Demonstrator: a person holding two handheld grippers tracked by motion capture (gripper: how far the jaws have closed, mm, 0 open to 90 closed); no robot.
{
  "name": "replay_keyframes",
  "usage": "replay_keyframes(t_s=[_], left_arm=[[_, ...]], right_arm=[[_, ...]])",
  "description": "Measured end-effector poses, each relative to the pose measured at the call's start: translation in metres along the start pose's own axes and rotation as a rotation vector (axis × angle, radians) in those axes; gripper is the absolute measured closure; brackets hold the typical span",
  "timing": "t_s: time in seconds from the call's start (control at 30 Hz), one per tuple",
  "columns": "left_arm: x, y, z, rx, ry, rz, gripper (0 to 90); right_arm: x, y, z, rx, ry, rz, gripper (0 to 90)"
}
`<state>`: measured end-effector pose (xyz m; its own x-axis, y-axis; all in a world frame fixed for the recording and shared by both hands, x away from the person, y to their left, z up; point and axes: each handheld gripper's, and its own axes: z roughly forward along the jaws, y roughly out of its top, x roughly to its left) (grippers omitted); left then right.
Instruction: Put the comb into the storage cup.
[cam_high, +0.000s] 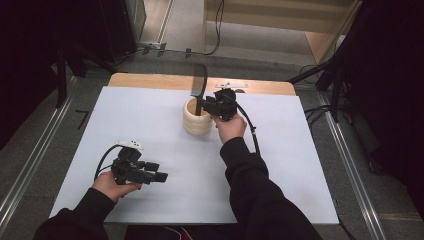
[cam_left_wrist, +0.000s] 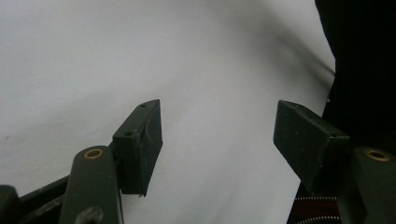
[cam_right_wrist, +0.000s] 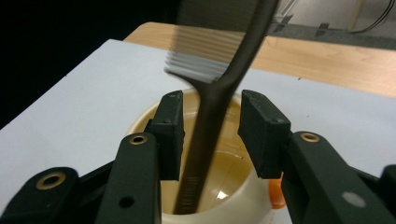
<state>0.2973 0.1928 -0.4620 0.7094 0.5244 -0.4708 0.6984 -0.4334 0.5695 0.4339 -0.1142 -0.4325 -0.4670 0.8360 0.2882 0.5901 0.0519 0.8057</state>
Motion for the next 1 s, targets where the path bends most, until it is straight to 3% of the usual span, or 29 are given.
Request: replay_keyframes(t_s=[0.23,0.6,1.0], left_arm=[[0.000,0.000,0.000,0.000,0.000,-0.003,33.1],[0.002,0.002,0.001,0.000,0.003,-0.003,33.1],[0.003,0.000,-0.002,-0.011,0.011,-0.013,33.1]], right_arm=[[-0.003,0.001,-0.013,-0.018,0.023,0.004,51.8],[-0.006,-0.010,-0.032,0.021,0.114,0.017,39.5],[0.005,-0.020,-0.057,0.048,0.201,-0.034,33.2]])
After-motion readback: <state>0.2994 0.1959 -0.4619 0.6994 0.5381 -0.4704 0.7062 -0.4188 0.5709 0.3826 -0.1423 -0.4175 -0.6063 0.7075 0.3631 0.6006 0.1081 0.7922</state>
